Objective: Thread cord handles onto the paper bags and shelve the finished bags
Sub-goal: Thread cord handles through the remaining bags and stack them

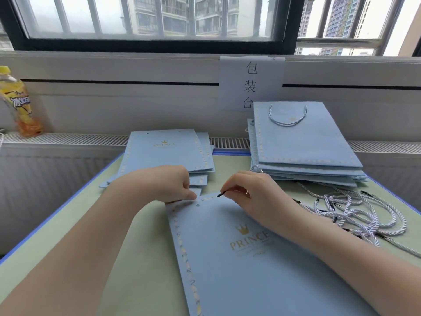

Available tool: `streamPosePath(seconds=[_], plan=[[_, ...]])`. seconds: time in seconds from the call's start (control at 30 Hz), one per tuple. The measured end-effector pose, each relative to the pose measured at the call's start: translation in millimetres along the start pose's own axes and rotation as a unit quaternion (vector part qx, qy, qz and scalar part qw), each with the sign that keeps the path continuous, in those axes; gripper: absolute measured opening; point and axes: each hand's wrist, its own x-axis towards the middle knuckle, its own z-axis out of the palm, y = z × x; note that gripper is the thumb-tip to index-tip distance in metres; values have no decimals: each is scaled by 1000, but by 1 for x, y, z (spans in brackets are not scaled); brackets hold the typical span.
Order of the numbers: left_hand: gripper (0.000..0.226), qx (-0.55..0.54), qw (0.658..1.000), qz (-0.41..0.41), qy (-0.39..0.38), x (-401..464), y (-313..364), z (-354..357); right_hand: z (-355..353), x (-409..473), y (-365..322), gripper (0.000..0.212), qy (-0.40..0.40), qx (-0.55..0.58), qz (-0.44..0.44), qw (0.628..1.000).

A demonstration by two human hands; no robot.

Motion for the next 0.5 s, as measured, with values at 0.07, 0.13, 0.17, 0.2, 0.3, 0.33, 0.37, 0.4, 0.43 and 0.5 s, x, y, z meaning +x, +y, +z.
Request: streamPosePath(seconds=[0.07, 0.13, 0.17, 0.2, 0.3, 0.33, 0.37, 0.4, 0.43, 0.5], plan=[[29, -10, 1000, 0, -13, -3, -2, -2, 4, 0, 1, 9, -7, -13, -8, 1000], [25, -34, 999, 13, -8, -4, -3, -5, 7, 0, 3, 9, -23, -18, 0, 1000], [23, -47, 999, 18, -4, -5, -3, -6, 8, 0, 4, 9, -30, -18, 8, 999], [21, -62, 998, 21, 1, -5, -3, -7, 7, 0, 5, 9, -34, -17, 15, 999], [20, -109, 994, 22, 8, -5, -3, -8, 5, 1, 9, 8, -29, -21, 28, 999], [19, -129, 991, 23, 7, -6, -3, -8, 4, 1, 9, 8, -27, -24, 32, 999], [17, -156, 987, 25, 6, -5, -3, -9, 3, 1, 9, 8, -27, -25, 36, 999], [14, -187, 982, 27, 4, -5, -4, -9, 2, 0, 9, 9, -29, -25, 40, 998], [11, -216, 976, 29, 2, -5, -5, -9, 0, 0, 7, 9, -31, -26, 43, 998], [7, -263, 964, 32, -7, -5, -7, -10, -6, 1, 1, 10, -41, -15, 58, 997]])
